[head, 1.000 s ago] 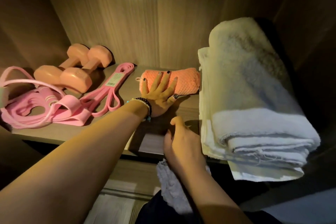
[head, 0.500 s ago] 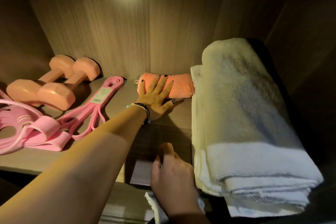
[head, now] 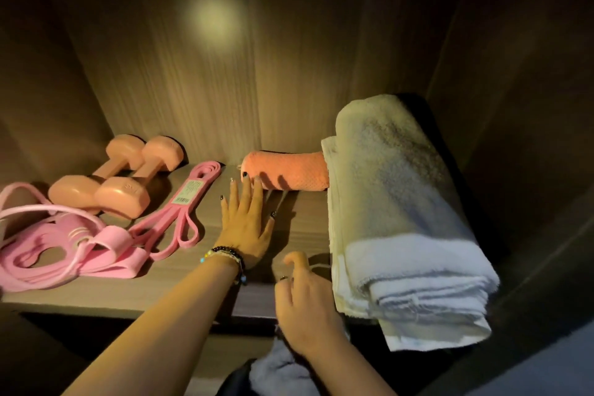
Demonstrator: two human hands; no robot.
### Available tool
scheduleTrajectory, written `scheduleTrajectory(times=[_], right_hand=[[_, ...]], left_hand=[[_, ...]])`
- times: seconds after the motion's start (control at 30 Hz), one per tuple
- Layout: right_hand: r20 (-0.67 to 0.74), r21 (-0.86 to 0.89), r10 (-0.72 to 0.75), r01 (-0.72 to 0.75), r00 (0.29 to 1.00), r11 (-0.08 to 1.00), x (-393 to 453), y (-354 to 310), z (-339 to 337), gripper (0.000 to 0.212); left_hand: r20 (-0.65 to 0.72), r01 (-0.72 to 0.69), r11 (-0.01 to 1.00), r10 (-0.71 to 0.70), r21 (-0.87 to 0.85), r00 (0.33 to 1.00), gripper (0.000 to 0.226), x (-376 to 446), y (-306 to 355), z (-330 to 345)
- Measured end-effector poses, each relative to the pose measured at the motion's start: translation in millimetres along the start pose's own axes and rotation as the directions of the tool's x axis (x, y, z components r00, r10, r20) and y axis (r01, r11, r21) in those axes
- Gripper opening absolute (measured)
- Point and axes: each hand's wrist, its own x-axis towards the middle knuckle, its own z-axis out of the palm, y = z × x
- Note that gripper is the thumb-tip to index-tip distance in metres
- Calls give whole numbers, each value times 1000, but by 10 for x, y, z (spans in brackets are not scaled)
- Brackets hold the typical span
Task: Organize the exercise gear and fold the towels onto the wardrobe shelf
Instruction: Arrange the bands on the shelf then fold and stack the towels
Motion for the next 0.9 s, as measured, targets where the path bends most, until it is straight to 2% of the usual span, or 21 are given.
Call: scheduleTrajectory(times=[0.07,0.13,0.23,0.3,0.4,0.47,0.53,0.6,0.63,0.7,0.8,0.87,0.9], right_hand=[[62,189,46,-57,997,980,-24,-20,-77,35],[131,324,128,-164,983,932,-68,-76,-185,30],[203,321,240,-296,949,899,-195,-185,-288,27],[237,268,269,-329,933,905,-303,-346,-369,40],[250,284,249,-316,936,905,-436,-630,-541,66],[244,284,243,-309,939,908,-491,-793,-685,70],[224,249,232,-285,947,925,-530,-913,-835,57],[226,222,230,-280,947,934,-569,-1035,-1008,43],[250,200,221,-274,943,941,-605,-1091,-1105,38],[289,159,191,-244,938,957,-666,-1152,-1289,33],[313,150,131,-185,941,971,-799,-1162,-1543,53],[320,113,65,-106,945,988,-884,-1166,-1711,57],[324,102,28,-65,946,993,-907,-1154,-1805,57]], left_hand=[[44,19,999,-18,-42,999,79,-242,11,-75],[63,51,991,-44,-123,997,72,-475,60,-132],[0,103,930,-111,-352,994,61,-889,200,-248],[-23,46,917,-60,-395,998,59,-1207,250,-323],[17,-18,915,27,-404,1000,55,-1617,251,-380],[16,-11,884,21,-468,1000,41,-1832,289,-475],[53,57,786,-31,-616,998,27,-2005,387,-591],[155,160,591,-59,-791,986,37,-2122,518,-709],[175,170,532,-43,-829,984,39,-2160,569,-746],[166,130,482,32,-867,986,32,-2188,693,-828],[124,28,514,152,-857,981,39,-2146,935,-1002],[90,-45,561,211,-827,973,21,-2109,1049,-1091],[76,-68,553,233,-830,970,15,-2101,1088,-1124]])
